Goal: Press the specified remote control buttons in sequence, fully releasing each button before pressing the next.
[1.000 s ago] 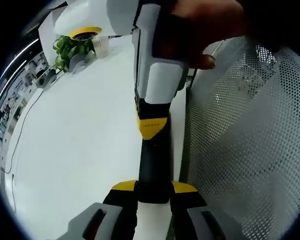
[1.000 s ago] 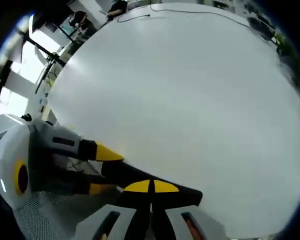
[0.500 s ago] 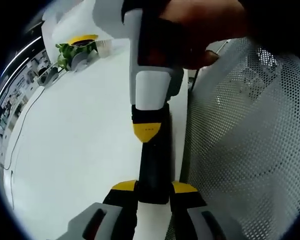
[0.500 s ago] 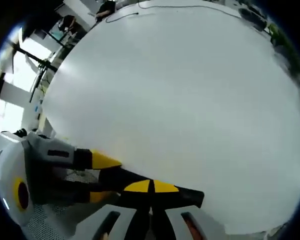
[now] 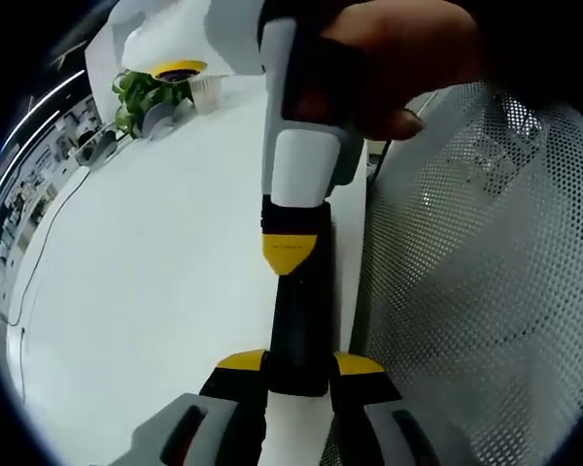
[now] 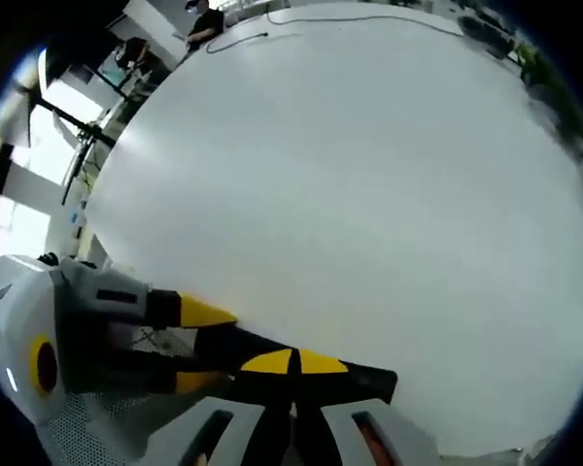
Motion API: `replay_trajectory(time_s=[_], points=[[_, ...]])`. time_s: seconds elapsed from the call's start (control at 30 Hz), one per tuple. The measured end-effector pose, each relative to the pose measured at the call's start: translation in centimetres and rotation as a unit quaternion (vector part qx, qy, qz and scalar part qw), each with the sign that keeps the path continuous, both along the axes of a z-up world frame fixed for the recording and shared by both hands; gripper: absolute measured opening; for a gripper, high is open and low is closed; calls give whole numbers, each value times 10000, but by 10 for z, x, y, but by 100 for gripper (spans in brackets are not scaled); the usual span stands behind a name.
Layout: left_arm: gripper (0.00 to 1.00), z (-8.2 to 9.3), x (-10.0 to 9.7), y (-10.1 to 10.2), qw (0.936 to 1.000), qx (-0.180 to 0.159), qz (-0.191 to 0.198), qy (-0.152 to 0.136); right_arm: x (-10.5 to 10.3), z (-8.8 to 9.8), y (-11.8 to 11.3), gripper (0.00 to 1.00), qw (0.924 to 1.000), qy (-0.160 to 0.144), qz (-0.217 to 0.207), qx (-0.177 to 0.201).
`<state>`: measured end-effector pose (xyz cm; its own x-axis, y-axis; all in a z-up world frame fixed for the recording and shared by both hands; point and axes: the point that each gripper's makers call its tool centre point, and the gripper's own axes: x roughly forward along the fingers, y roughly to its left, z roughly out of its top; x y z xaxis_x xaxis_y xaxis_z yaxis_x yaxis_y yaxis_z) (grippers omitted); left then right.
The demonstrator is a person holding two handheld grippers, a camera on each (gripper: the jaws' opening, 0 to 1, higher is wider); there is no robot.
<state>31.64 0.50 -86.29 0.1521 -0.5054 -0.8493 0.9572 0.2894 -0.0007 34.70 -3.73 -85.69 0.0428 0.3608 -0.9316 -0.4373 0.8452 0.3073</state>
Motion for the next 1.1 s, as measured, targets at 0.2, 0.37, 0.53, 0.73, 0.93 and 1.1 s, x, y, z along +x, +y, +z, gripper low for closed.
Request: replay_trajectory(time_s=[0.2, 0.37, 0.53, 0.73, 0.93, 1.1], points=[[25, 0, 0, 0, 10000, 4, -2, 1, -1, 3, -6, 0, 9992, 196, -324, 144], [25, 0, 0, -1, 10000, 24, -6, 8, -4, 5, -9, 0, 9974, 401, -533, 259], [25, -1, 0, -1, 10000, 38, -8, 10, -14, 5, -3, 0, 9951, 739, -538, 378], [25, -1, 0, -1, 10000, 54, -35, 10, -18, 4, -1, 0, 9955, 784, -406, 350], [25, -1, 0, -1, 10000, 54, -65, 13, -20, 2, -1, 0, 9953, 829, -377, 327], [25, -1, 0, -2, 9999, 63, -86, 20, -20, 1, -2, 0, 9962, 767, -294, 299]])
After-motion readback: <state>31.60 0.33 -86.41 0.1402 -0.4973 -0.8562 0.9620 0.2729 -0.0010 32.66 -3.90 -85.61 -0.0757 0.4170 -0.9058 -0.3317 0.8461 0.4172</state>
